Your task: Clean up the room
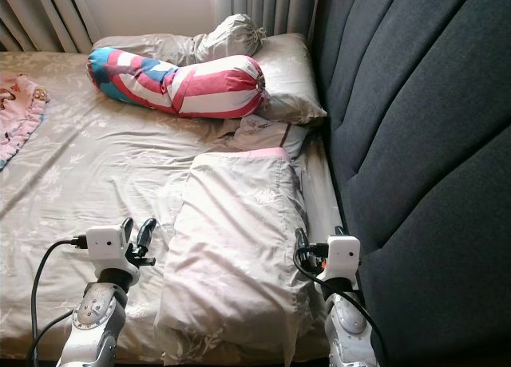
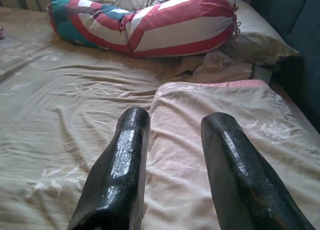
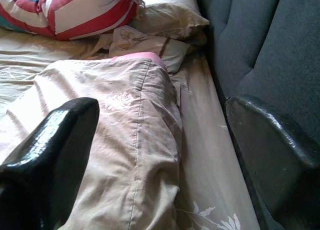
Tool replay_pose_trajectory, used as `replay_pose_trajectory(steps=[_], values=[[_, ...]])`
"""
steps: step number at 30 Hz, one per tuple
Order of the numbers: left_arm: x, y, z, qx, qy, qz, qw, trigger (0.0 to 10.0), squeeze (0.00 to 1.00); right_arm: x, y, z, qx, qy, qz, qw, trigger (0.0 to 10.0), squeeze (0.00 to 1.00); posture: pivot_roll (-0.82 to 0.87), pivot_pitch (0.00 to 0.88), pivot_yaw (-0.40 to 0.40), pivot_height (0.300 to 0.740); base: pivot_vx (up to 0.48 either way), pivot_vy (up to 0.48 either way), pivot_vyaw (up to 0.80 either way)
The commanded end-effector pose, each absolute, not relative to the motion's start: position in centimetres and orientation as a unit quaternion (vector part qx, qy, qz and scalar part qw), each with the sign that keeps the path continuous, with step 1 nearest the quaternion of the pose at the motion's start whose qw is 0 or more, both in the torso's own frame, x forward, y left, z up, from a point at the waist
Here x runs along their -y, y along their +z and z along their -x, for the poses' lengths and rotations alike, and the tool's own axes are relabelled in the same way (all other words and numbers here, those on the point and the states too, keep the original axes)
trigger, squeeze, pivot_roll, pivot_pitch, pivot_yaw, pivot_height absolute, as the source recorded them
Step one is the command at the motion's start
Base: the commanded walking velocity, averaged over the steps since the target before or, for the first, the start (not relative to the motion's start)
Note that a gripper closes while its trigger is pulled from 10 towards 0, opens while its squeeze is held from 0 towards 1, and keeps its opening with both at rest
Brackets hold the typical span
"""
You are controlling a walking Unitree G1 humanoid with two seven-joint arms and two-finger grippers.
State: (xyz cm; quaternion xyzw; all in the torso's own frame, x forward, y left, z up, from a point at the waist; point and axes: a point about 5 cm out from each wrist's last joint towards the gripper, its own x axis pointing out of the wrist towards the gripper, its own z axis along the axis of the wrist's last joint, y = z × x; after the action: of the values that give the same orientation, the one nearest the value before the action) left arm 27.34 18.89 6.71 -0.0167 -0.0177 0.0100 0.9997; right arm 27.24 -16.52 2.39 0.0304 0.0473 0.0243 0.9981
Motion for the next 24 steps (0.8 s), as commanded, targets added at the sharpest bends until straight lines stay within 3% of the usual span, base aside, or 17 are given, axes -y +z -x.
replay_pose_trajectory(steps=[1,24], values=[[-18.61,6.36,-27.12,0.009,0.006,0.016,1.0,10.0,0.0,16.72,2.0,-26.92,-0.058,0.025,-0.023,0.998,10.0,0.0,-0.06,0.021,-0.071,0.705,0.0,0.0,0.0],[-18.5,6.22,-27.18,-0.002,0.002,0.011,1.0,10.0,0.0,16.08,1.24,-26.73,-0.087,0.041,-0.02,0.995,10.0,0.0,-0.06,0.074,-0.076,0.68,0.0,0.0,0.0]])
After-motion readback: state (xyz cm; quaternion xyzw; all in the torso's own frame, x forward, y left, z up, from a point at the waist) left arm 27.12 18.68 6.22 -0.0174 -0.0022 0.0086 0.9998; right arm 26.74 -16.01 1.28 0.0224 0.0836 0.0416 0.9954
